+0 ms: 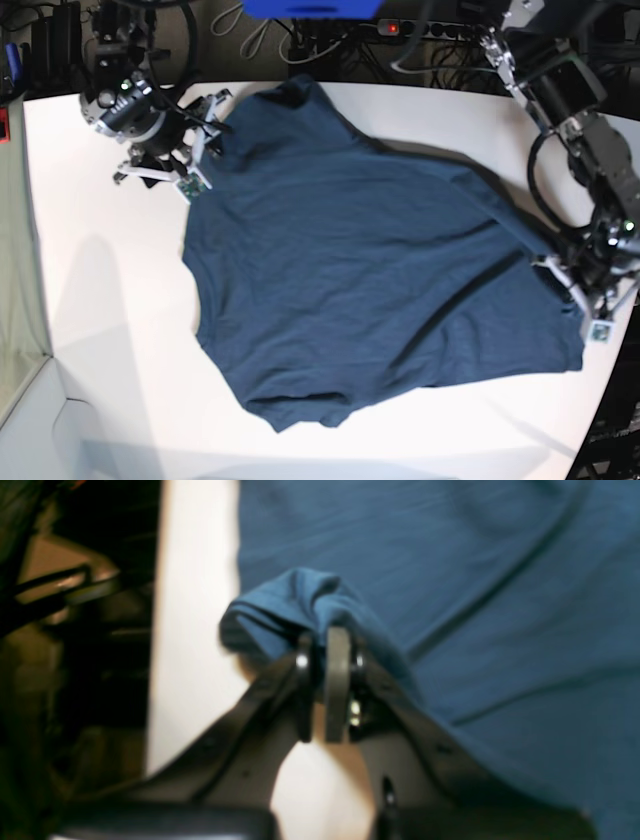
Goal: Layout the t-shirt on the table in an organized manner, then fold the t-shirt properly
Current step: 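Move the left gripper over the shirt's side and grasp the fabric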
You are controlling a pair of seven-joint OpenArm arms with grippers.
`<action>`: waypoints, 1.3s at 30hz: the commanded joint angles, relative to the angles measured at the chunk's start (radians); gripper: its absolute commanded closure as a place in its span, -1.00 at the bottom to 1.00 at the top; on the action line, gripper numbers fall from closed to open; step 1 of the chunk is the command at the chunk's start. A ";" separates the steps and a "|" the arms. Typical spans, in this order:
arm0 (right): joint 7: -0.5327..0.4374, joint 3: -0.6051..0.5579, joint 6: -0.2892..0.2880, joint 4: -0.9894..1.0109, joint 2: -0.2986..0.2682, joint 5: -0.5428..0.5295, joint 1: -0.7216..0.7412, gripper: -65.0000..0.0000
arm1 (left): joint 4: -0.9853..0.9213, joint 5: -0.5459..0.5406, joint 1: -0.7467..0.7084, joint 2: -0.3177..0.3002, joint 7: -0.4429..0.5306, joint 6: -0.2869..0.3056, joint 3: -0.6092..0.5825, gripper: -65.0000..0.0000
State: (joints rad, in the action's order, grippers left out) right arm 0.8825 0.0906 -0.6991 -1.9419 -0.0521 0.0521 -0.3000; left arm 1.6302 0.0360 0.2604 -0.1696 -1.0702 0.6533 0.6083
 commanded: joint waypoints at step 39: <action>-0.018 -0.125 0.001 -0.031 0.001 -0.007 -0.072 -0.04 | -0.736 -0.015 0.293 -0.023 0.615 -0.315 -0.015 0.03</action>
State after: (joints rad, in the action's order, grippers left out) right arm 0.8795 -0.0349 -0.6994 -1.9541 -0.0502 0.0551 -0.3763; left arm 0.8772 0.0288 0.5274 -0.1802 -0.4694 0.3363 0.5922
